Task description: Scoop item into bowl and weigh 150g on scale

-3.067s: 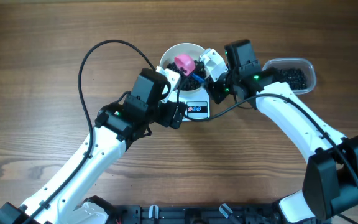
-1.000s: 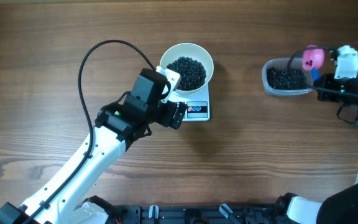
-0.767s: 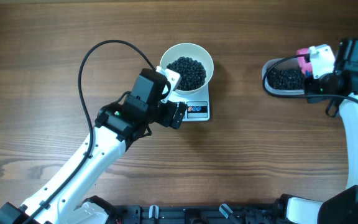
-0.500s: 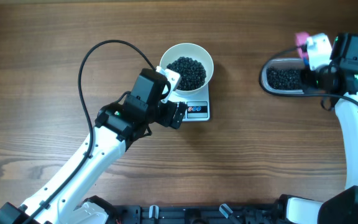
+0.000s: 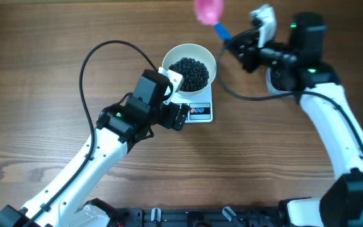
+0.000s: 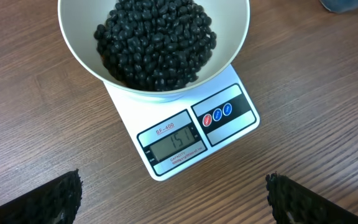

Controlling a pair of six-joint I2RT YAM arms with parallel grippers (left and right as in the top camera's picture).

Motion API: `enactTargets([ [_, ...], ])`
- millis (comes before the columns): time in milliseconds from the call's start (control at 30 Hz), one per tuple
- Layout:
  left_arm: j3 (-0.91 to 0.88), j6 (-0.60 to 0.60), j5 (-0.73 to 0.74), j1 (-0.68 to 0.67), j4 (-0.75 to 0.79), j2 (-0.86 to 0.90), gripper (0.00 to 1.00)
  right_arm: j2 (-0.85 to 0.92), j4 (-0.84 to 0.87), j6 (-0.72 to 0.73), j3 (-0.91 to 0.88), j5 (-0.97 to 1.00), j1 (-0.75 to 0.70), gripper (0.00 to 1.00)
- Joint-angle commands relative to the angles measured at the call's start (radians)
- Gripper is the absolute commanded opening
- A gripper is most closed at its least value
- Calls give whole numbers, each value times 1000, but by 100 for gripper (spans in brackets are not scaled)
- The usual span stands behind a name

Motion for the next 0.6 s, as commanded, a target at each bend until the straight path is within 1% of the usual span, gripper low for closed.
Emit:
enactTargets([
  [0, -6, 16, 8, 0, 3, 2, 100, 47, -4, 7, 12, 89, 69, 4],
  [67, -6, 16, 8, 0, 3, 2, 100, 69, -95, -107, 12, 108, 133, 4],
  [100, -6, 16, 8, 0, 3, 2, 100, 69, -136, -148, 12, 150, 154, 4],
  [167, -6, 16, 8, 0, 3, 2, 100, 69, -204, -199, 12, 298, 198, 4],
  [200, -6, 16, 8, 0, 3, 2, 100, 69, -229, -228, 12, 333, 214, 4],
  [567, -6, 16, 8, 0, 3, 2, 100, 69, -248, -228, 12, 344, 232, 4],
])
